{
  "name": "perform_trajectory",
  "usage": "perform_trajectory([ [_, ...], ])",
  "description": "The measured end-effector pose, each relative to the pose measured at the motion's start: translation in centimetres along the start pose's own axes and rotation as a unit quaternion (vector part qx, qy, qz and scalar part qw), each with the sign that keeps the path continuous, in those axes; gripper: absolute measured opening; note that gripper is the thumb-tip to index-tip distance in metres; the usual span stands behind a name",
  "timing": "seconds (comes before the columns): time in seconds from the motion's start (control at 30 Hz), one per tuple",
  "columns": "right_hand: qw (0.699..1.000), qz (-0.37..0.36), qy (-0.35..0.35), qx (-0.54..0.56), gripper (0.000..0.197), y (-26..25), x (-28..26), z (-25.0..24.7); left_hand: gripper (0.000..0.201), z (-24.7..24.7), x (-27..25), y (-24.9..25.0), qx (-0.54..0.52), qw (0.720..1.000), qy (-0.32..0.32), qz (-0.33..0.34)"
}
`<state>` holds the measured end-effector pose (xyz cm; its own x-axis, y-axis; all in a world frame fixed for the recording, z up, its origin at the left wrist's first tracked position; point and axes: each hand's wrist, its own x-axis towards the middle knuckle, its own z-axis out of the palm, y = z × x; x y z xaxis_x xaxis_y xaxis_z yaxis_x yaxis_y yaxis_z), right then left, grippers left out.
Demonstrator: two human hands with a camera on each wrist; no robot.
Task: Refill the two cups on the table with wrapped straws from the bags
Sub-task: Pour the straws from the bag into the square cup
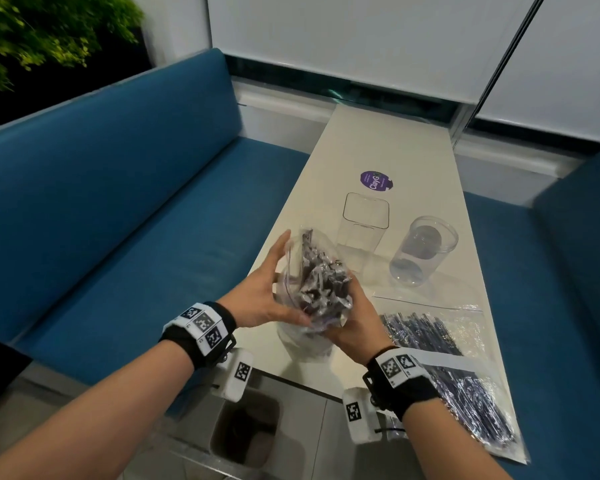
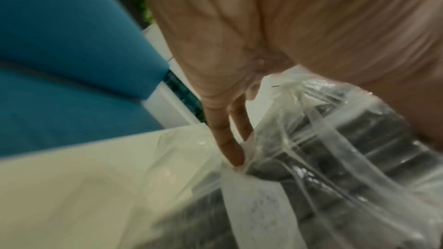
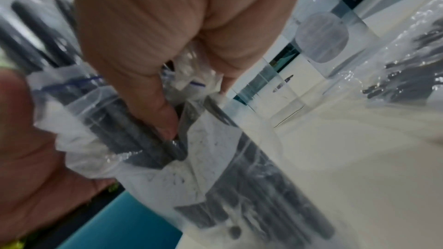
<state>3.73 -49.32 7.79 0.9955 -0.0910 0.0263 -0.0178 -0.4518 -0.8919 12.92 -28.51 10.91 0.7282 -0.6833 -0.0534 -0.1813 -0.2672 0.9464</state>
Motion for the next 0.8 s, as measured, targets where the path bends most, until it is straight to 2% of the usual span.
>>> perform_trajectory([
  [0.1,1.0,-0.013,0.005,-0.01,0.096,-0.2,-0.2,0.5,0.091,0.1,0.3,0.3,0.032,0.999,0.013,0.002],
  [0.17,1.0,-0.019,-0.004,0.017,0.103,-0.6,-0.4,0.3,0.077,0.3,0.3,0.5,0.02,0.999,0.035,0.001],
  [0.33,0.994,-0.008,-0.077,0.071,0.124,-1.2,-0.8,-0.2,0.095,0.9,0.2,-0.2,-0.028,1.0,-0.007,-0.006],
  [0.47,1.0,0.008,-0.03,0.004,0.12,-0.5,-0.6,1.4,0.144,2.1,0.0,-1.9,0.012,0.998,-0.055,-0.011],
  [0.53,0.999,0.015,-0.027,-0.016,0.124,-0.1,-0.7,1.8,0.157,2.5,0.2,-2.1,0.021,0.999,-0.039,-0.005],
  [0.6,0.999,0.011,-0.023,-0.024,0.126,-0.3,-0.8,1.7,0.155,2.4,0.7,-2.0,0.013,1.0,0.022,-0.009],
  [0.7,1.0,-0.009,-0.017,-0.022,0.139,-1.2,-0.3,1.1,0.123,2.5,1.0,-1.5,0.006,0.994,0.106,-0.004],
  [0.8,0.997,-0.036,-0.052,-0.045,0.152,-2.1,0.5,0.5,0.103,3.3,0.9,-0.4,-0.053,0.994,0.089,0.015],
])
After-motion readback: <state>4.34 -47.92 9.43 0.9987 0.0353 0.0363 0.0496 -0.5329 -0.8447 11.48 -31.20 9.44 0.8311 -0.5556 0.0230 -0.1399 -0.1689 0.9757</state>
